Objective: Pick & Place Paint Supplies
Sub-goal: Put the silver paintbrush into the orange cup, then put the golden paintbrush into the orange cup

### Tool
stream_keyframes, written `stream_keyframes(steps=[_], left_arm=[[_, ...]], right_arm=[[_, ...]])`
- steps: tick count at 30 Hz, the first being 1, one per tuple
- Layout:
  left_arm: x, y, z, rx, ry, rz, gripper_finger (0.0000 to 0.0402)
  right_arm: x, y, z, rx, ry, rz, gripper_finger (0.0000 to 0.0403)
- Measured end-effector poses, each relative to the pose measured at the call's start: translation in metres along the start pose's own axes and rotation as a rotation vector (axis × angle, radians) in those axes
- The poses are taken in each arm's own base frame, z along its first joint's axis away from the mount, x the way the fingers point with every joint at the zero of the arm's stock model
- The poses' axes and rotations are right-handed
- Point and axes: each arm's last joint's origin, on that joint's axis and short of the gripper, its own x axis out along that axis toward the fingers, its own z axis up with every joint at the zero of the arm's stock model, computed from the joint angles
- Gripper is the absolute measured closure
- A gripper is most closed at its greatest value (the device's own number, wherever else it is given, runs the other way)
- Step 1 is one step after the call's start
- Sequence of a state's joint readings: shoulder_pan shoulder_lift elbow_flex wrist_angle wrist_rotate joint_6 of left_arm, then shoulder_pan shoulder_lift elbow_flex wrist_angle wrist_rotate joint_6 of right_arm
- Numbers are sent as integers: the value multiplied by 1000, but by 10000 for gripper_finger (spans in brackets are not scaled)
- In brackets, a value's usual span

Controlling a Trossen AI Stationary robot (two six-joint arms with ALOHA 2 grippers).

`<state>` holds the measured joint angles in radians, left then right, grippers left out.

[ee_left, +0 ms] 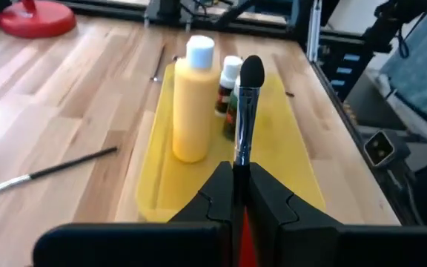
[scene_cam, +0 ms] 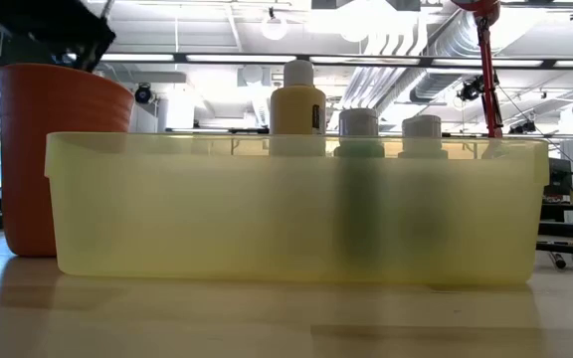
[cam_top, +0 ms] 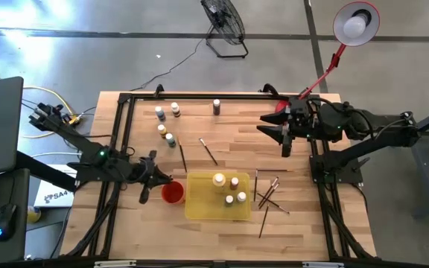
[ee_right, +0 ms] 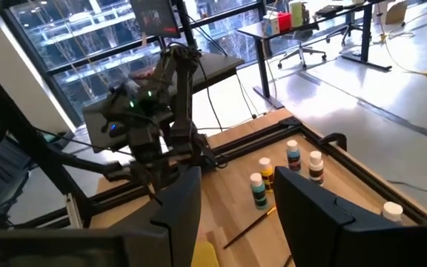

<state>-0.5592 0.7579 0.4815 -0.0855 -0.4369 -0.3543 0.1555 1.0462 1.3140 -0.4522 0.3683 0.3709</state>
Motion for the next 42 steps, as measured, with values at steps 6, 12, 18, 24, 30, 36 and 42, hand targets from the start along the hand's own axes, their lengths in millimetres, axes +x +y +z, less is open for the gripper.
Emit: stream_keyframes(steps=[6, 12, 18, 24, 30, 36, 42], left_arm=[[10, 5, -25, -29, -74, -33, 391], [10, 3, -25, -36, -79, -85, 391], [12, 3, -28, -32, -55, -93, 383], [18, 1, -34, -52, -7, -103, 390], [24, 0, -39, -77, 28, -84, 348], [27, 1, -42, -66, 36, -42, 303], [26, -1, -31, -56, -74, -32, 273]], right_arm=[[3, 1, -1, 19, 7, -2, 243], [7, 1, -3, 14, 17, -6, 243], [12, 3, -6, 9, 34, -5, 243], [14, 3, -7, 4, 41, -8, 243], [15, 3, -8, 2, 44, -9, 243], [15, 4, -8, 1, 53, 9, 243], [15, 6, -9, 2, 83, 74, 243]])
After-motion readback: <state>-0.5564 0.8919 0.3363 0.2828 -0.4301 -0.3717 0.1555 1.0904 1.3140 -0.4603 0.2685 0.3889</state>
